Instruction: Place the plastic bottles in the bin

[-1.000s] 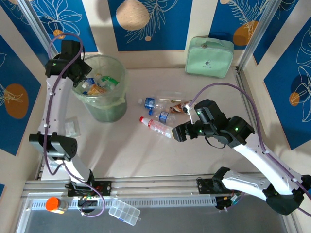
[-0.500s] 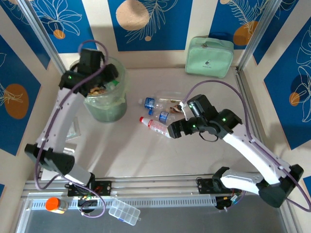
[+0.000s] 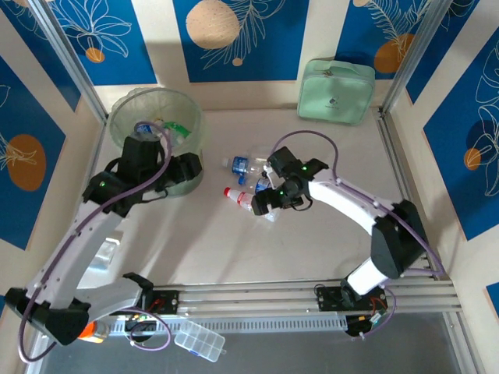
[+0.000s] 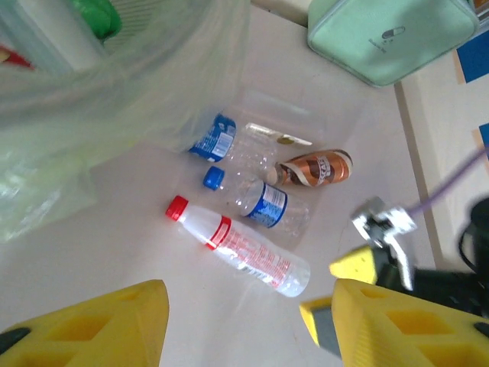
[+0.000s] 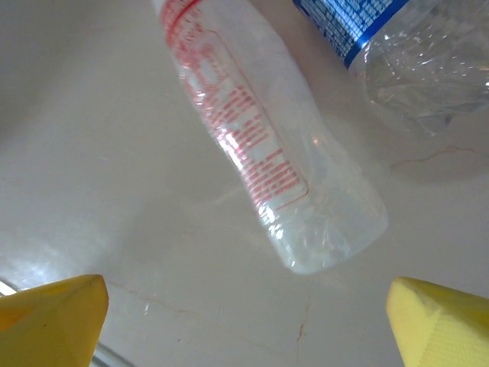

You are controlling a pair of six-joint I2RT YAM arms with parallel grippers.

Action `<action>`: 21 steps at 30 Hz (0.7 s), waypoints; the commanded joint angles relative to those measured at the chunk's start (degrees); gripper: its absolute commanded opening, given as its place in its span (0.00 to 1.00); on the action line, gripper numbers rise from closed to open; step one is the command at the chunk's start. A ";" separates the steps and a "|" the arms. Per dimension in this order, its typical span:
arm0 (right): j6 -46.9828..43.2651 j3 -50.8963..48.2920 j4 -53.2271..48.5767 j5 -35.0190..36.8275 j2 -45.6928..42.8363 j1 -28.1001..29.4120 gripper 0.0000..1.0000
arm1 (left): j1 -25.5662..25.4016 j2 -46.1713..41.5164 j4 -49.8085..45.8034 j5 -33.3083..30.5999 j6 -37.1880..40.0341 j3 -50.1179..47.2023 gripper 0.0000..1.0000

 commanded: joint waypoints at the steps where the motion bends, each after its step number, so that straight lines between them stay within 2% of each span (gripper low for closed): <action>1: -1.13 3.10 1.14 1.19 4.03 -0.28 0.94 | -0.24 -4.07 -3.20 0.93 0.17 -0.14 0.59; 10: -3.96 6.45 1.69 6.03 12.92 2.53 0.94 | -0.15 -5.27 -7.99 1.83 1.43 0.07 0.60; 21: -3.50 7.92 3.26 5.88 18.30 9.50 0.89 | -0.15 -6.44 -10.83 -0.49 2.27 0.76 0.60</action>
